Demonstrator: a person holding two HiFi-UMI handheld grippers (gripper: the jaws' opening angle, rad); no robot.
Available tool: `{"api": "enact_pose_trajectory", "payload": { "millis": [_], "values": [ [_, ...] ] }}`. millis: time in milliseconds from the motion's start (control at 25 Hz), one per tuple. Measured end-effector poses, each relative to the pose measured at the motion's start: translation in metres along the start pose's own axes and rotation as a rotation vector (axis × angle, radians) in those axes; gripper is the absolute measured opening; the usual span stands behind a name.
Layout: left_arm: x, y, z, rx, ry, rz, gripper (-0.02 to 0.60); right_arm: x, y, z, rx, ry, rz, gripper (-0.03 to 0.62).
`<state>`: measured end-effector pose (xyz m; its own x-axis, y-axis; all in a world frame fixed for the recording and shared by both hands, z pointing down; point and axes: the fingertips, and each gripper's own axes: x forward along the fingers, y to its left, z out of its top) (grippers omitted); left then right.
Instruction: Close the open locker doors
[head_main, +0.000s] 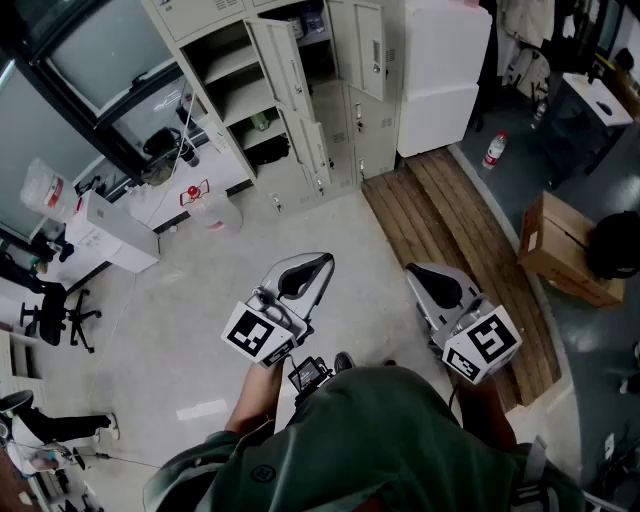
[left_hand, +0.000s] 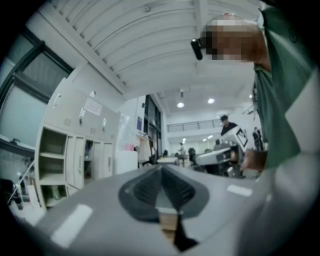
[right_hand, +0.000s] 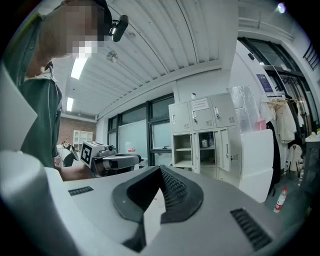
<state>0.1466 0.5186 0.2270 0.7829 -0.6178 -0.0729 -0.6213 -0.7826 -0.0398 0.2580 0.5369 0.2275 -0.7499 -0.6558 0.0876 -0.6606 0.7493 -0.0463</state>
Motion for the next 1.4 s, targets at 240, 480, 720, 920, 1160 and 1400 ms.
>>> {"api": "enact_pose_trajectory", "payload": {
  "millis": [240,480,720,920,1160,1400],
  "values": [
    [-0.004,-0.001,-0.009,0.012,0.025,0.007,0.000,-0.002,-0.002,-0.001,-0.007,-0.005,-0.004,0.005],
    [-0.006,0.000,-0.009,0.013,0.010,0.002,0.000,-0.001,-0.001,-0.005,0.002,-0.006,-0.007,0.005],
    [-0.006,0.004,-0.013,0.012,0.017,-0.004,0.000,0.003,-0.006,-0.006,0.008,-0.011,-0.023,0.005],
    [-0.010,0.014,-0.022,0.016,0.044,0.003,0.000,0.013,-0.006,-0.003,0.025,-0.054,-0.026,0.005],
    [-0.019,0.036,-0.027,0.020,0.059,0.001,0.000,0.041,-0.004,-0.001,0.024,-0.062,-0.030,0.005],
    [-0.026,0.056,-0.025,0.026,0.025,-0.038,0.000,0.071,0.003,-0.001,0.023,-0.061,-0.045,0.006]
  ]
}}
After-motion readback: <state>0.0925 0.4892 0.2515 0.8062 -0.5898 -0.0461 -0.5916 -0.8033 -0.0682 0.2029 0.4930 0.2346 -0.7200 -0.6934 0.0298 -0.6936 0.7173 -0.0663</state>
